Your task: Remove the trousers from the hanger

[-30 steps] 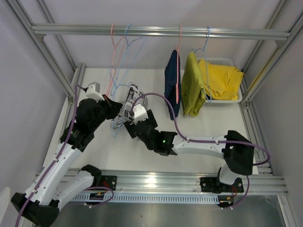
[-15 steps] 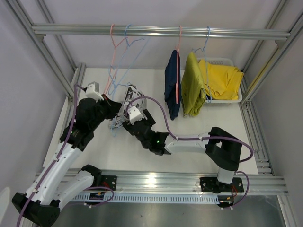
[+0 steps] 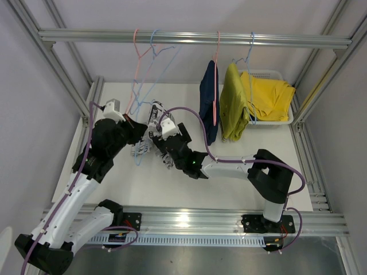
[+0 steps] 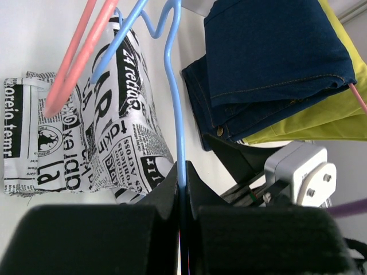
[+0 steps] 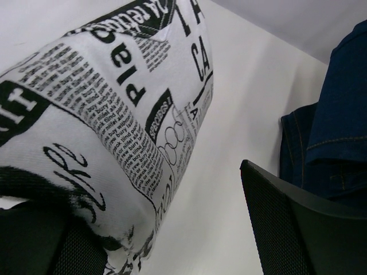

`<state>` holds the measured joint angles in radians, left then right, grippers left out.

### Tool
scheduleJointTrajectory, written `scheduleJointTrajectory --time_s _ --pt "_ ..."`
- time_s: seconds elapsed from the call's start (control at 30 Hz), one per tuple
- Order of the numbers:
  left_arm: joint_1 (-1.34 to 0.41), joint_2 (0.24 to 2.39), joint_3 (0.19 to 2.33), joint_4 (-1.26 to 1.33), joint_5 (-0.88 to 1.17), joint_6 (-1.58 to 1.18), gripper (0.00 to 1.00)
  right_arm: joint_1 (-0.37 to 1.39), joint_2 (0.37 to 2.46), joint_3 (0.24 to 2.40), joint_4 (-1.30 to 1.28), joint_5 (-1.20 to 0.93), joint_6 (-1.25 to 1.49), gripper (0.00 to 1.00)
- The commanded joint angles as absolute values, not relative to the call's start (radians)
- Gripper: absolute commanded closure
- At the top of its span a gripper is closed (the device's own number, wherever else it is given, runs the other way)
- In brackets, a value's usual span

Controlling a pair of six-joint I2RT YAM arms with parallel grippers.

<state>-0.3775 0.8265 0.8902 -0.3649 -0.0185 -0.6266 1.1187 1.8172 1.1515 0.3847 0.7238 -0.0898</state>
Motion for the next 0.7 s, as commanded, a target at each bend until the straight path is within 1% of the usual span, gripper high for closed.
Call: scheduleJointTrajectory --time_s 0.0,0.27,0.37,0.53,0.67 --pt "-0.361 0.816 0.93 -0.295 -0.008 -0.603 0.99 1.088 1.836 1.207 0.474 0.718 -0.1 0.16" --pt "-0.344 0.824 0.931 -0.291 0.044 -0.611 0.99 1.049 1.848 1.235 0.491 0.793 -0.158 0.16" --pt "-0.338 0.827 0.93 -0.29 0.055 -0.615 1.0 1.045 1.827 1.218 0.479 0.758 -0.131 0.16" --pt "-0.333 0.828 0.928 -0.288 0.058 -0.615 0.99 1.052 1.801 1.198 0.431 0.594 -0.043 0.16" --pt "-0.333 0.83 0.93 -0.291 0.057 -0.614 0.99 1.071 1.801 1.203 0.414 0.525 -0.006 0.16"
